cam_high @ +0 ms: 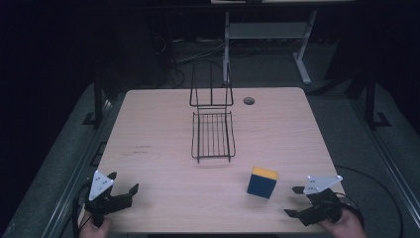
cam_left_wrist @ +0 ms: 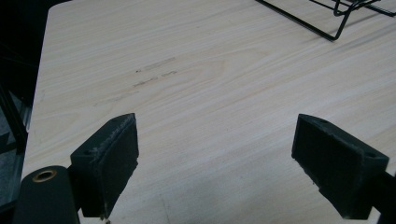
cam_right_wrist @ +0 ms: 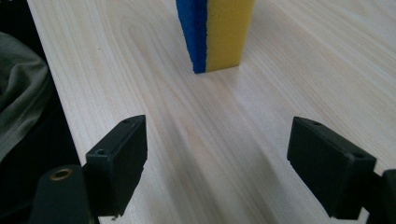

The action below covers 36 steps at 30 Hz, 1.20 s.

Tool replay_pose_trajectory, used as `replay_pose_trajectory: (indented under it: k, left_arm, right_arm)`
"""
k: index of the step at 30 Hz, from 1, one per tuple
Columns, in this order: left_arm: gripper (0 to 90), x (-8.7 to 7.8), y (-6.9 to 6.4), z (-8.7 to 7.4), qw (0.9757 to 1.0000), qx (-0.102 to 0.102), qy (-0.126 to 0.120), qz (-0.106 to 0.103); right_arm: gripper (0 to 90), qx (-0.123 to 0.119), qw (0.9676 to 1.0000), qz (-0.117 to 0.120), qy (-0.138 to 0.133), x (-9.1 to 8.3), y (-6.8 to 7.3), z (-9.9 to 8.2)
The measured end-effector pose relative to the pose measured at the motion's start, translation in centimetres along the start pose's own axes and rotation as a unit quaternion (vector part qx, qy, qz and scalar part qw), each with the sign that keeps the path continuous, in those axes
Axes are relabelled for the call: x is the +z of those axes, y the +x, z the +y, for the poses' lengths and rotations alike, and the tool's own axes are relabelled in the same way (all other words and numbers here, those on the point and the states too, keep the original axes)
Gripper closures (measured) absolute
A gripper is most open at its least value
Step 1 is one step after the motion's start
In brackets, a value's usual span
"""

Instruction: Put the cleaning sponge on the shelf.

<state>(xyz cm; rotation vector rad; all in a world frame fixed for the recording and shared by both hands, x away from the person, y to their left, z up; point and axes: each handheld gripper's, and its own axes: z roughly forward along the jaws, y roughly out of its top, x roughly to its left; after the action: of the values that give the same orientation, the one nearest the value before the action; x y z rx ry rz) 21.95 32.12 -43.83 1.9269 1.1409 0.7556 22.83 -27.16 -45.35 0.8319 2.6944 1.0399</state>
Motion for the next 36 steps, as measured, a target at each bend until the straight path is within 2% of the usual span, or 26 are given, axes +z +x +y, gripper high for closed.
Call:
replay_pose_trajectory:
  k: [11,14,25,29,36]
  left_arm:
    - [14.1,0.1,-0.1,0.0,1.0000,0.003,0.002,0.000]
    - [14.1,0.1,-0.2,0.0,1.0000,0.004,0.001,-0.001]
    - [14.1,0.1,-0.3,0.0,1.0000,0.003,0.002,-0.002]
    - [14.1,0.1,-0.4,0.0,1.0000,0.001,0.003,-0.002]
    - [14.1,-0.1,-0.3,0.0,1.0000,0.002,0.000,-0.002]
  right_arm:
    - [19.9,-0.006,1.0000,0.006,0.004,0.3,0.1,0.7]
    - [19.9,-0.017,0.9998,0.006,0.004,0.4,0.2,1.1]
    - [18.6,-0.025,0.9996,0.010,0.002,0.6,0.2,2.1]
    - [17.3,-0.024,0.9996,0.016,0.003,0.8,0.2,2.7]
    - [16.6,-0.039,0.9990,0.020,0.004,1.3,0.4,3.9]
